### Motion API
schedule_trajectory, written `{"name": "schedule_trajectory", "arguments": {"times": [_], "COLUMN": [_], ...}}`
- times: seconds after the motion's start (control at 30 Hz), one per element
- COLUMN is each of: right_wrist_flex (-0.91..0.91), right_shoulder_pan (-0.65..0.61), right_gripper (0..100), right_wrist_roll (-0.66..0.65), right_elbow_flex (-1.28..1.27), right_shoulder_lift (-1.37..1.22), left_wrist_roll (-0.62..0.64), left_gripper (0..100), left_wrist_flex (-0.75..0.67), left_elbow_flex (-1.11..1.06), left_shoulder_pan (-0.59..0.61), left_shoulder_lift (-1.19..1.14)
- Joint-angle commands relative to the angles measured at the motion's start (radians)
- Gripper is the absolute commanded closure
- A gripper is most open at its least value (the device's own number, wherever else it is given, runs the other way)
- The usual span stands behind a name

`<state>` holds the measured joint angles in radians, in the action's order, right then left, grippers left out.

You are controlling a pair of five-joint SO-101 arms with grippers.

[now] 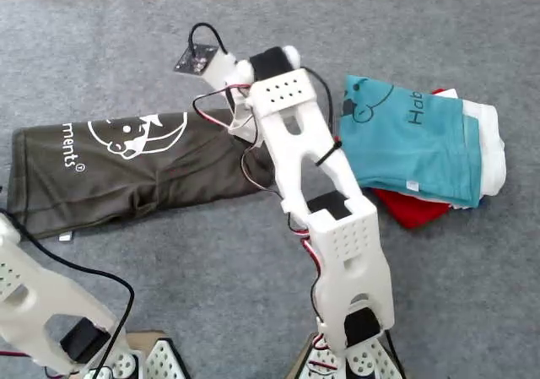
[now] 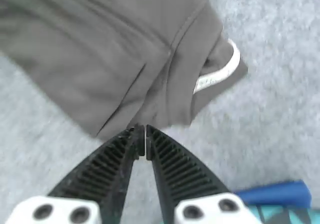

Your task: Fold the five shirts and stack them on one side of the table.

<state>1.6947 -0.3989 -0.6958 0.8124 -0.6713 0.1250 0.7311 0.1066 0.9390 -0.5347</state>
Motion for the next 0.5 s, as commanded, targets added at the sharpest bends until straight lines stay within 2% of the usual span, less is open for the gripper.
{"name": "schedule_trajectory", "arguments": {"times": [0.0, 0.1, 0.23, 0.37, 0.47], "right_wrist_flex": [0.077, 0.074, 0.072, 0.049, 0.029], "right_shoulder_pan": [0.012, 0.043, 0.037, 0.04, 0.037], "right_gripper": [98.4, 98.4, 98.4, 98.4, 98.4], "right_wrist_roll": [0.087, 0.11, 0.109, 0.11, 0.112], "right_elbow_flex": [0.102, -0.007, -0.28, -0.492, -0.588], "right_shoulder_lift": [0.116, 0.245, 0.409, 0.526, 0.579], "left_wrist_roll": [-0.044, -0.112, -0.196, -0.21, -0.272], "left_gripper": [97, 97, 97, 87, 85], "left_wrist_flex": [0.206, 0.362, 0.532, 0.6, 0.623], "left_elbow_flex": [0.14, 0.24, 0.361, 0.387, 0.397], "left_shoulder_pan": [-0.064, -0.125, -0.199, -0.191, -0.173], "left_shoulder_lift": [0.08, 0.127, 0.158, 0.095, 0.005]}}
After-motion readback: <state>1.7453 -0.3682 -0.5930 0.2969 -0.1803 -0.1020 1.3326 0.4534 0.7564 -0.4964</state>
